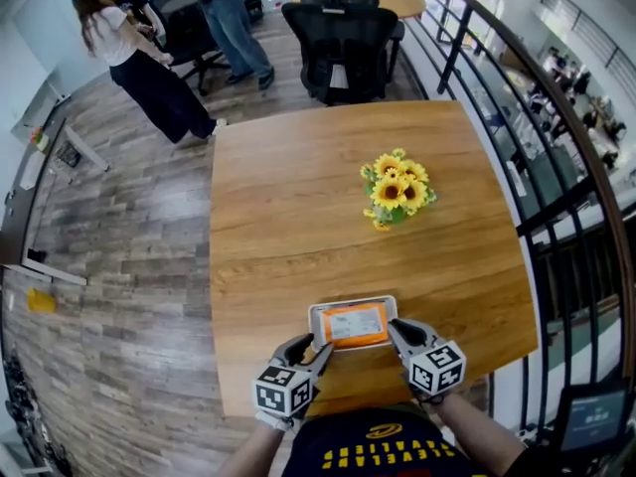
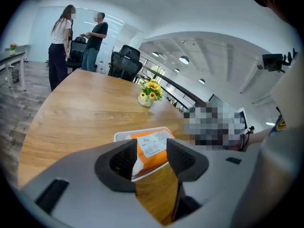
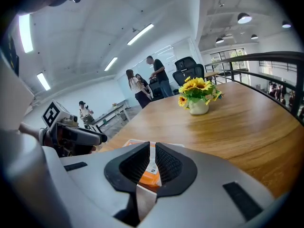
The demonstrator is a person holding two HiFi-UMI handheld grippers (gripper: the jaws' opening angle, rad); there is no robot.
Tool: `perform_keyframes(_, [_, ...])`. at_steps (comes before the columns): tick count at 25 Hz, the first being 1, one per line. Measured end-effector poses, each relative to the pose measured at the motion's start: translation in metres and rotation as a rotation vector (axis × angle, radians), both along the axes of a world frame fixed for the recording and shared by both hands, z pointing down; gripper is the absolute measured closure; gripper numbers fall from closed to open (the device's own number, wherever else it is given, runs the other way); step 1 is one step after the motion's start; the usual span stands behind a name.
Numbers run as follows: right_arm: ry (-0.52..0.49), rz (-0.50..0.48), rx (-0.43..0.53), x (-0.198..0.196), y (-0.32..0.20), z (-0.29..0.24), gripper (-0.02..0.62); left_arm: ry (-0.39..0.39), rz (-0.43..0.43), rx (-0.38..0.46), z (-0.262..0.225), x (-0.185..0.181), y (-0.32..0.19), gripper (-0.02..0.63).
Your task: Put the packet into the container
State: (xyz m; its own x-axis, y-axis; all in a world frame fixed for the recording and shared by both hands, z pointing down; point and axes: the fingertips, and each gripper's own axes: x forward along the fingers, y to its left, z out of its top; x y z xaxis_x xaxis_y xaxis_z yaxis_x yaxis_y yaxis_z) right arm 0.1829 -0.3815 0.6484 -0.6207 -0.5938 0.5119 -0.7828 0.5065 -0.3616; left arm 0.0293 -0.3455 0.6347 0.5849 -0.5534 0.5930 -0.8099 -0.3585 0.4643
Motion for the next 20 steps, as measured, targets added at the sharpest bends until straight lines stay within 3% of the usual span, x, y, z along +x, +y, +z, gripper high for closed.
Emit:
perform_keyframes(6, [-0.125,0.039,0.016,-0.003,0.008,-0.043,0.555,0.081,0.079,0.114,-0.057,0.032,0.008,0.413])
perform_keyframes(7, [-0.140,0.044,0.036,-0.004,0.008,-0.053,0.555,0.099,0.090,0.127,-0.065,0.037,0.009,0.450])
perform_keyframes(12, [-0.205,0.058,0.136,-0.008,0.004,-0.109,0.559,0.260,0.106,0.154,-0.109,0.058,0.012,0.501])
perform_keyframes(20, [-0.297,0.002,0.211,-0.021,0.008,-0.174,0.586,0.209,0.128,0.312,-0.157,0.068,0.008,0.581])
